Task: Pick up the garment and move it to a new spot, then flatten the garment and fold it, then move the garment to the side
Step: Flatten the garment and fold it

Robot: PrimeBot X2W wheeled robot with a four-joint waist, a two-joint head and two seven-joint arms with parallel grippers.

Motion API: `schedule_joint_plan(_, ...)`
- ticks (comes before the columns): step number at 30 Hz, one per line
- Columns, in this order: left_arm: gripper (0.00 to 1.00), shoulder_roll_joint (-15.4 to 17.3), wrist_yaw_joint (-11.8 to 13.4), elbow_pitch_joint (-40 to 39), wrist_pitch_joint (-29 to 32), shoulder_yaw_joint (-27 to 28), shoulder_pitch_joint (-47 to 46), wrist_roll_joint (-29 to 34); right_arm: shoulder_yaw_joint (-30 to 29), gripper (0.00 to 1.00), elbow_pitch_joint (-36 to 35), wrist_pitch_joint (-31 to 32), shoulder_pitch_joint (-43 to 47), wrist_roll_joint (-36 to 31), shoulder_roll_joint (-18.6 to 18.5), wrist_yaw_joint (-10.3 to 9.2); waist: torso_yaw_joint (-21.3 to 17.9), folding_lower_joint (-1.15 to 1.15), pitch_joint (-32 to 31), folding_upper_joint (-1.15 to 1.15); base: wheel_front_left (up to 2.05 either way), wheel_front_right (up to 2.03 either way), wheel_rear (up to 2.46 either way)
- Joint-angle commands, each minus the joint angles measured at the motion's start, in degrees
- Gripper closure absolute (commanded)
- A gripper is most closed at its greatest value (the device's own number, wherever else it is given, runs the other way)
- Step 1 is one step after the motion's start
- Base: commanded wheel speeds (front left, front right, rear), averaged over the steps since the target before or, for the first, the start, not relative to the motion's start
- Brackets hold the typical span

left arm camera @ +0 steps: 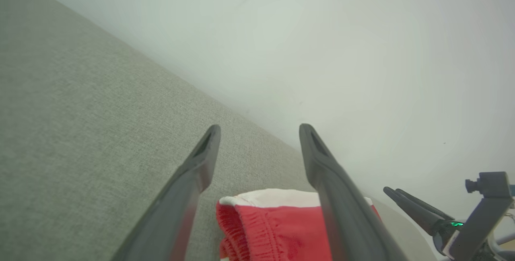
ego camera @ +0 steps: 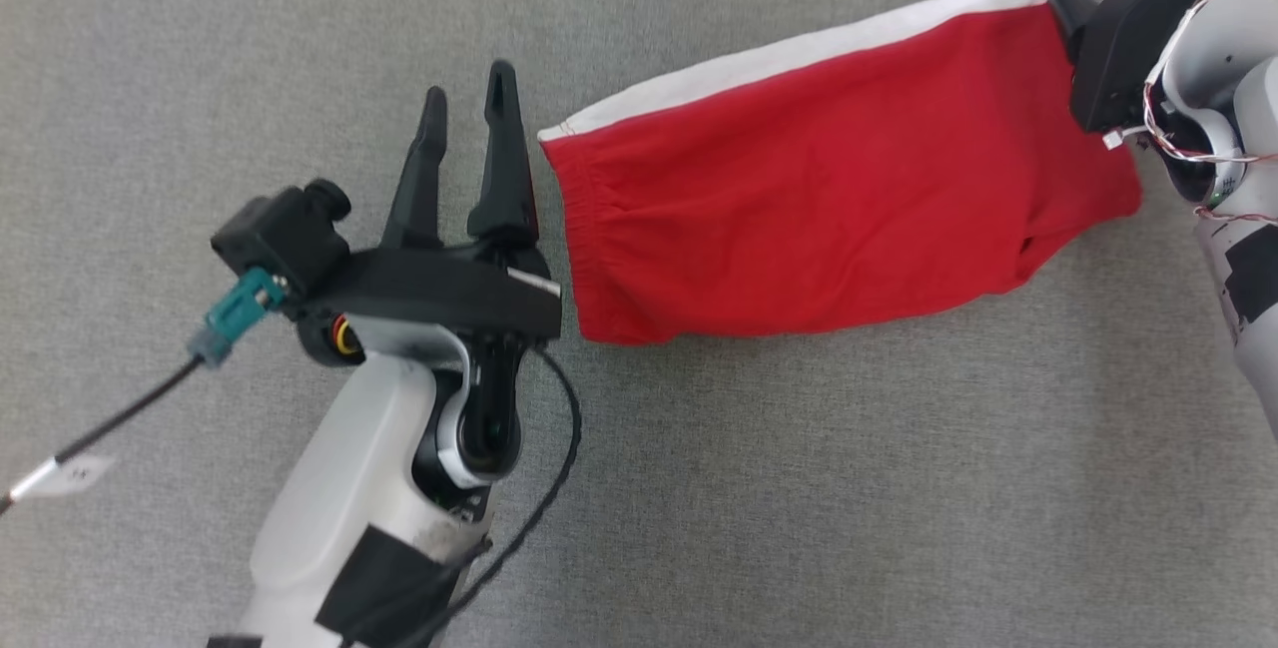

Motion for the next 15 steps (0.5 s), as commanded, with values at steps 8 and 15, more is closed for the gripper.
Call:
schedule_joint_plan(8,0.0,2.0,-0.5,-3.7,-0.1,2.5,8.1,21.1,-2.5,0.0,0.4,6.7,4.7,4.6,-0.4,-0.15,0.2,0.0,-5.0,-0.01,0.0,0.0,0.0)
schedule_joint_plan(15,0.0,3.4,-2.0,-7.6,-0.1,3.2,17.1,33.2,-8.5,0.0,1.9,9.2,8.8,4.0,-0.6,-0.15,1.9,0.0,-6.5,-0.01,0.0,0.0,0.0)
